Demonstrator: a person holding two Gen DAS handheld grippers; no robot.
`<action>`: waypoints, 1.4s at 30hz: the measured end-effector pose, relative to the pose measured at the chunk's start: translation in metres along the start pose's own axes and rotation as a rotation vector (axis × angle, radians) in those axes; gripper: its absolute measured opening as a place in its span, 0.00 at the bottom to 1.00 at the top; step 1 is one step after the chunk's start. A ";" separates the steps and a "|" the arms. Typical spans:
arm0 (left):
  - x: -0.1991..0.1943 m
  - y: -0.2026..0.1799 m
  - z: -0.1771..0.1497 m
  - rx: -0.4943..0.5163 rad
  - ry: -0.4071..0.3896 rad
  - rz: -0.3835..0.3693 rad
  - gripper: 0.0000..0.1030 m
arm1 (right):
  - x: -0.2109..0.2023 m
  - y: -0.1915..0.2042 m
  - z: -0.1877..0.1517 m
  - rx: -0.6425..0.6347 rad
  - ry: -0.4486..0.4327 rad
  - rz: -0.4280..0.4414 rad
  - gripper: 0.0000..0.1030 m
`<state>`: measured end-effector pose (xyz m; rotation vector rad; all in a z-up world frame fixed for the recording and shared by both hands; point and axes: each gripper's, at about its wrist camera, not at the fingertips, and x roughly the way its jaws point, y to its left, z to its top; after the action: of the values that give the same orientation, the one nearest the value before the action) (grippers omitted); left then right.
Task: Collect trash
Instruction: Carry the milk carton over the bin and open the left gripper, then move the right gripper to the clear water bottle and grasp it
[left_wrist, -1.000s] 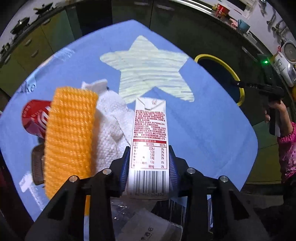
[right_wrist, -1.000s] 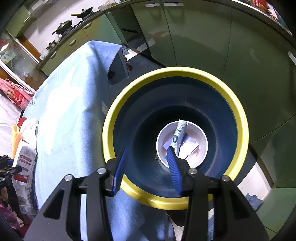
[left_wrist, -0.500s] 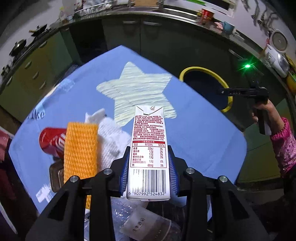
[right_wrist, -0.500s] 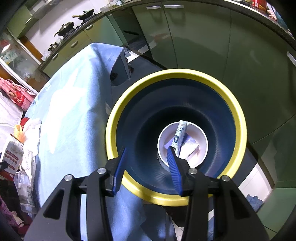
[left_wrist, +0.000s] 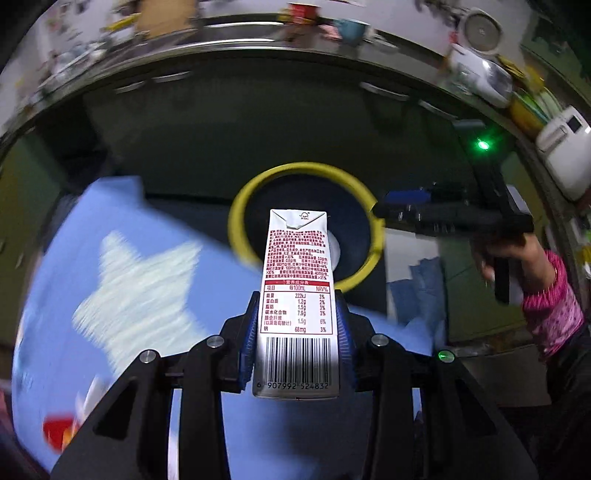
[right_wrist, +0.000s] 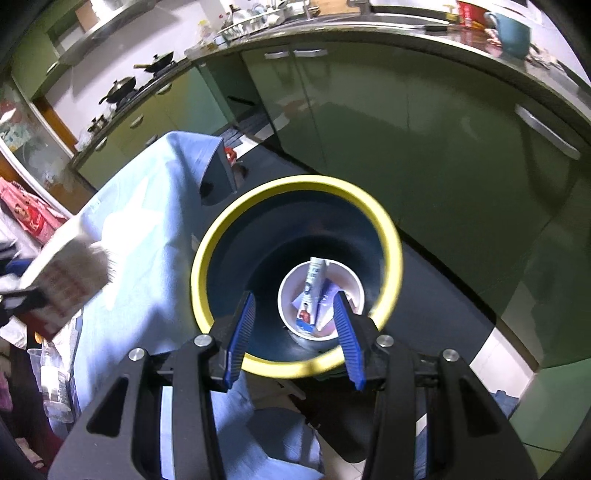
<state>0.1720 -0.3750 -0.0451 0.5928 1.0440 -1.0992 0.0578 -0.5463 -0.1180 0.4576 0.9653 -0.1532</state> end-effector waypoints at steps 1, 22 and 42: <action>0.011 -0.002 0.010 0.005 0.010 -0.012 0.36 | -0.003 -0.003 -0.002 0.005 -0.002 -0.002 0.41; 0.034 -0.009 0.036 -0.051 -0.082 0.074 0.65 | -0.013 -0.016 -0.012 0.010 -0.005 -0.027 0.43; -0.196 0.045 -0.281 -0.638 -0.467 0.543 0.96 | 0.017 0.252 -0.073 -0.562 0.243 0.187 0.45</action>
<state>0.0906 -0.0430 0.0071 0.0730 0.7001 -0.3542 0.0944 -0.2871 -0.0899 0.0444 1.1446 0.3453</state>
